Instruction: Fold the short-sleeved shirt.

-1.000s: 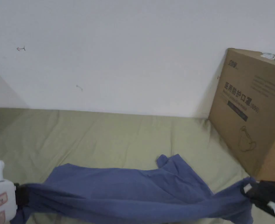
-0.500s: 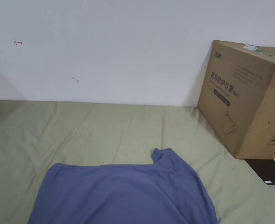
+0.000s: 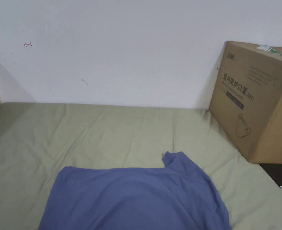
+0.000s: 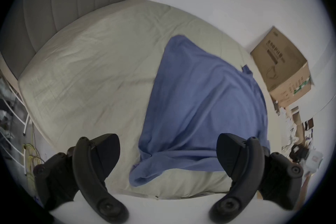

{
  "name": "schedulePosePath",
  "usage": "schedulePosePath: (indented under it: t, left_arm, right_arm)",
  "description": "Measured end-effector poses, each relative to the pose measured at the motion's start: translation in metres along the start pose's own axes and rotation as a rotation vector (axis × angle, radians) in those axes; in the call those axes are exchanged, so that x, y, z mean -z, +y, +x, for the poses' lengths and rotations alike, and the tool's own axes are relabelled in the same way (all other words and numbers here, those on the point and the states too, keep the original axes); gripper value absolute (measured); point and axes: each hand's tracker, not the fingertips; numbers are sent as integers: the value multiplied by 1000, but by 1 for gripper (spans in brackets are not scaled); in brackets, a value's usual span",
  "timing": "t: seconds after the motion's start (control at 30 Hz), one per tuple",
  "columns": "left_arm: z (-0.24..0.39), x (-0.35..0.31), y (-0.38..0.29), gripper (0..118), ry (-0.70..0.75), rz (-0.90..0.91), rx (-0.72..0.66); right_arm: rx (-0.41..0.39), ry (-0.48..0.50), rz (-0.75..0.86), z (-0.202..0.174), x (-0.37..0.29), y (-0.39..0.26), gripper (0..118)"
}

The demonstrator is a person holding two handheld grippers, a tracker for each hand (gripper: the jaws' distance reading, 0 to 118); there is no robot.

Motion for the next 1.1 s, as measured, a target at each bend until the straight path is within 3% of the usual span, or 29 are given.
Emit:
schedulePosePath:
  t: [0.13,0.2,0.3,0.33,0.37,0.4,0.43,0.47,0.53,0.57,0.73,0.83,0.9,0.93,0.97,1.0,1.03,1.1]
  left_arm:
    - [9,-31,26,114,-5,129,12]
    - [15,-35,36,114,-13,142,24]
    - [13,-11,56,115,-3,117,58]
    - [16,-4,62,107,-12,96,69]
    - [21,3,66,88,5,107,63]
    - [27,11,71,44,28,112,65]
    - [32,26,80,0,60,89,71]
    - [32,39,89,0,99,103,55]
    - [44,60,103,0,26,25,82]
    - [50,72,114,0,33,25,83]
    - [84,145,193,0,-9,-168,54]
    - [105,205,242,0,95,-328,58]
    - [115,245,255,0,155,-385,155]
    - [119,262,265,17,179,-397,191]
    - [122,276,268,57,214,-395,194]
    - [124,286,269,105,229,-384,185]
    - [122,298,269,115,236,-382,177]
    - [114,312,274,110,186,-322,150]
  right_arm:
    - [45,153,-299,9,12,16,115]
    - [52,173,-418,10,25,16,115]
    - [58,143,-369,4,41,18,115]
    - [43,117,-316,2,45,22,113]
    - [18,75,-287,-3,49,27,108]
    - [-11,66,-269,-7,52,32,93]
    - [-16,56,-225,-13,54,36,36]
    - [-26,-5,-189,-19,60,40,0]
    - [-107,-89,-163,-29,72,57,0]
    - [-131,-59,-159,-30,79,64,0]
    - [-83,-29,-194,-40,117,113,0]
    - [-124,-48,-182,-39,142,143,0]
    - [-178,-58,-175,-45,156,162,0]
    - [-192,-57,-173,-48,163,170,0]
    - [-207,-56,-173,-49,173,175,0]
    - [-215,-60,-171,-51,179,182,0]
    - [-226,-64,-167,-53,185,189,0]
    - [-244,-74,-159,-57,196,196,0]
